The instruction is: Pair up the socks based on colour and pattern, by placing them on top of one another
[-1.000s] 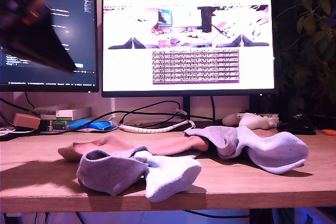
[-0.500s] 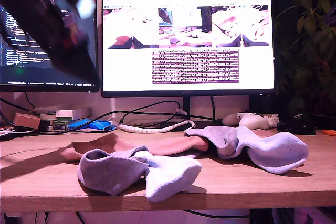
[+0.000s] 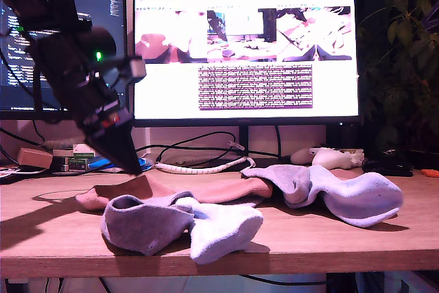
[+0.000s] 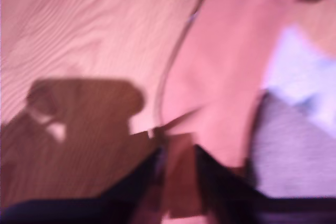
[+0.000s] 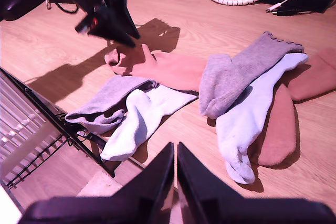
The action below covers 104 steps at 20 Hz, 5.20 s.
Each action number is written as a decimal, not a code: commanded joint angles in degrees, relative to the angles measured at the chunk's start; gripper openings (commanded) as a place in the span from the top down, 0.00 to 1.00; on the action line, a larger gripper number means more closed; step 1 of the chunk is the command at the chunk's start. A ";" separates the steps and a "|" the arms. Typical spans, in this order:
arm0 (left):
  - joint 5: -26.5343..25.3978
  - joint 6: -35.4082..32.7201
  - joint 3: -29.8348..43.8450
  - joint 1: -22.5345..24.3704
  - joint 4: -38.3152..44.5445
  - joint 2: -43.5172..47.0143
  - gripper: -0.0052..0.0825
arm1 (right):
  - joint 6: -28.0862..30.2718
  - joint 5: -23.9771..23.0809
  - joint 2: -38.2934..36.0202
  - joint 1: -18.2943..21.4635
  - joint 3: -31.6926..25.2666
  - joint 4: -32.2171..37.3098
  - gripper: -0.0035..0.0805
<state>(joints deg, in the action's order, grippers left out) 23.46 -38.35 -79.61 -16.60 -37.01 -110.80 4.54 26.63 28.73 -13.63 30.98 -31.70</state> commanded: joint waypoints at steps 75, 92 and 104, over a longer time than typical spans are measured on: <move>-3.63 9.03 -6.12 6.78 -8.83 1.31 0.48 | 0.02 0.26 -0.02 -1.46 -1.07 1.03 0.97; 0.15 6.40 -6.43 5.55 -7.02 -8.74 0.89 | 0.15 -0.04 -0.02 -1.46 -1.07 1.03 0.97; 8.00 45.46 -7.63 4.96 6.60 -8.74 0.96 | 0.37 0.35 0.22 -1.51 -1.07 1.73 0.97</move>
<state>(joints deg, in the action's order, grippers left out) 32.21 4.91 -86.91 -11.55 -31.29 -118.04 4.60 26.61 28.73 -14.76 30.98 -30.76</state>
